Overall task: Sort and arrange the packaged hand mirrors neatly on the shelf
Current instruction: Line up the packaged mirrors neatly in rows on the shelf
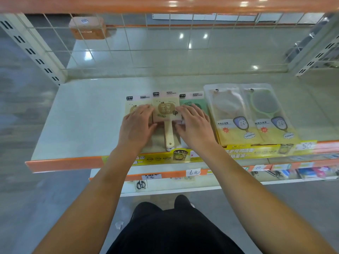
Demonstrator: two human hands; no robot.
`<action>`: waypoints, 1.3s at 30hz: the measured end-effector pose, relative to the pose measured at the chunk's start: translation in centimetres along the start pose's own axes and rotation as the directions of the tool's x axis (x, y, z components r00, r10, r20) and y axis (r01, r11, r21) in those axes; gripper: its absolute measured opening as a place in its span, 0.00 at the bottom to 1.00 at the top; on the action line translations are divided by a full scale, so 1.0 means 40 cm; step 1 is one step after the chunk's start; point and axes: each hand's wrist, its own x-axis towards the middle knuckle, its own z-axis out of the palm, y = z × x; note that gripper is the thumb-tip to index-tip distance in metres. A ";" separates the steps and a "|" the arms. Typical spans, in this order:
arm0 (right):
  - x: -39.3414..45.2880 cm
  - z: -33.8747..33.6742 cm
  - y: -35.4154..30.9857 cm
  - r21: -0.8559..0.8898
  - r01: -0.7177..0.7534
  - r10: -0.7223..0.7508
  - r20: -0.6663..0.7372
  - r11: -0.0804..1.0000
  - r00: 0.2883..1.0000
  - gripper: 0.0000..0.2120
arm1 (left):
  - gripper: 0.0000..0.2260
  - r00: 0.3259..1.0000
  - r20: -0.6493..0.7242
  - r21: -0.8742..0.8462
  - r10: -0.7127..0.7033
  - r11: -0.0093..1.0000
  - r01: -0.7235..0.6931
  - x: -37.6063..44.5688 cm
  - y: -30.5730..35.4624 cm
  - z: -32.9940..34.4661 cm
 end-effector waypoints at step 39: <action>0.177 -0.030 0.007 -0.043 0.121 -0.117 0.079 0.992 0.990 0.21 | 0.20 0.996 -0.003 0.073 0.090 0.993 -0.089 0.158 -0.009 -0.013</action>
